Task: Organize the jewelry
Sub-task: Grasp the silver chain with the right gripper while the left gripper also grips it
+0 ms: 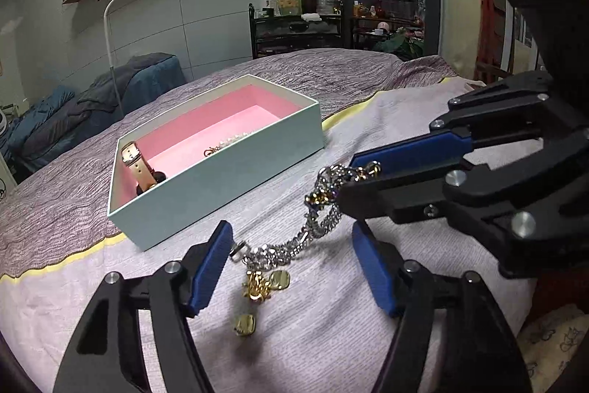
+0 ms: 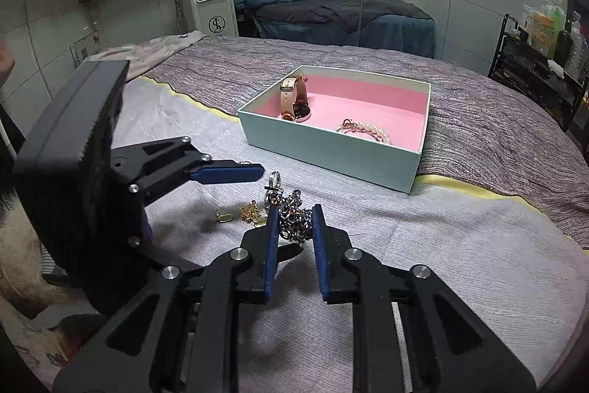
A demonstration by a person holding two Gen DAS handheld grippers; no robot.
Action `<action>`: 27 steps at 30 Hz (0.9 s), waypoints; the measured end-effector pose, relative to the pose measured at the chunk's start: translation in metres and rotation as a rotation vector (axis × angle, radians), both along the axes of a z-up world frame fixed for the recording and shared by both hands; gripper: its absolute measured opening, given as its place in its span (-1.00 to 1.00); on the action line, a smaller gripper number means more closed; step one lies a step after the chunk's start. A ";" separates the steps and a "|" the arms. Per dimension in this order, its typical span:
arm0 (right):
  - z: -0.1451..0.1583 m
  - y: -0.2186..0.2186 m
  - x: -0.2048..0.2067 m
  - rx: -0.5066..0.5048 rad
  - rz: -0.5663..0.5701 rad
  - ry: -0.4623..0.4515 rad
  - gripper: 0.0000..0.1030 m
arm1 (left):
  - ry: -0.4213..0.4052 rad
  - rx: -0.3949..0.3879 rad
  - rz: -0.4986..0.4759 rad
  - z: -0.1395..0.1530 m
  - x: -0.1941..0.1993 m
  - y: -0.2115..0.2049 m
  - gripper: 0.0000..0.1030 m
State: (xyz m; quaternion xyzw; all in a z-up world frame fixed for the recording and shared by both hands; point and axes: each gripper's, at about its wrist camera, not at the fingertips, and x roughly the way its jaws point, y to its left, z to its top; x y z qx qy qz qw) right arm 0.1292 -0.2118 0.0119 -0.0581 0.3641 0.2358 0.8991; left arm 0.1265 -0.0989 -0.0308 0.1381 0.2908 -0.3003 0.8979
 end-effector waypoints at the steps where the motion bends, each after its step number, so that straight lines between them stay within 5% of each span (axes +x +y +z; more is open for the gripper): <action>1: 0.003 -0.001 -0.002 0.006 -0.003 -0.008 -0.65 | 0.008 -0.001 -0.003 0.000 0.004 -0.004 0.09; 7: 0.018 -0.010 -0.008 0.046 -0.016 -0.036 -0.65 | 0.052 -0.044 -0.010 0.005 0.021 -0.009 -0.78; 27: 0.113 -0.010 0.028 0.135 -0.018 -0.256 -0.65 | -0.126 -0.111 -0.013 0.115 0.058 0.011 -0.91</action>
